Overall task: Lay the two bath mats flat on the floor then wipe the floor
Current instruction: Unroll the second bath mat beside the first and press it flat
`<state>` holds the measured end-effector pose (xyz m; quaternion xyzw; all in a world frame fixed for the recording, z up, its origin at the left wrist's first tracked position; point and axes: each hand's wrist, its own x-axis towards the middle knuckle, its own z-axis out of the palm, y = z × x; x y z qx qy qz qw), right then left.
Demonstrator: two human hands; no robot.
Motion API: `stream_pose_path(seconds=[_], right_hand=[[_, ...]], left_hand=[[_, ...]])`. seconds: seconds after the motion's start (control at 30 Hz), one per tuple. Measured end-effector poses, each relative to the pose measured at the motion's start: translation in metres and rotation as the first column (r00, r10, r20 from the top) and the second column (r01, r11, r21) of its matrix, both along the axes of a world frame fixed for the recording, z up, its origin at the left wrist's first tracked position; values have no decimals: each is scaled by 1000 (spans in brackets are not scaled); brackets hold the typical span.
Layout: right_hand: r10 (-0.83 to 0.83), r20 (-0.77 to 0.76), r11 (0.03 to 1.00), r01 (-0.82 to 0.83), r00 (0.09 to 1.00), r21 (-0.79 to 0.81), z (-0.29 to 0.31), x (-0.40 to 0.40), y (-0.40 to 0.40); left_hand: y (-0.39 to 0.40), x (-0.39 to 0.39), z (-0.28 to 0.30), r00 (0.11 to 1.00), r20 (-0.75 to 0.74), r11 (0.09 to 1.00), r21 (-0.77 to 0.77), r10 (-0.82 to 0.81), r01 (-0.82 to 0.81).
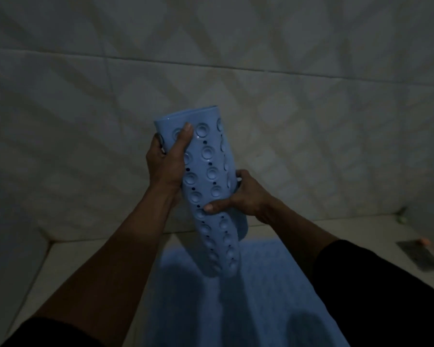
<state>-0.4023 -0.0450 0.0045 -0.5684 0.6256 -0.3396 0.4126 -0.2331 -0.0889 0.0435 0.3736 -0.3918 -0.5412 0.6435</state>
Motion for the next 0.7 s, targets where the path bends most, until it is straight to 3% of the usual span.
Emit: stream_pose_path(seconds=[0.1, 0.27, 0.47, 0.7], right_hand=[[-153, -6, 988, 153, 988, -29, 11, -30, 17], [-218, -50, 974, 214, 975, -73, 5, -73, 44], [-377, -20, 919, 371, 926, -132, -14, -142, 90], [-519, 81, 842, 526, 851, -124, -37, -234, 134]], left_hand=[[1, -35, 9, 999, -43, 998, 61, -22, 24], [4, -95, 7, 996, -44, 987, 137, -75, 81], [24, -186, -7, 975, 76, 960, 206, -208, 189], [65, -281, -50, 799, 319, 856, 289, -509, 430]])
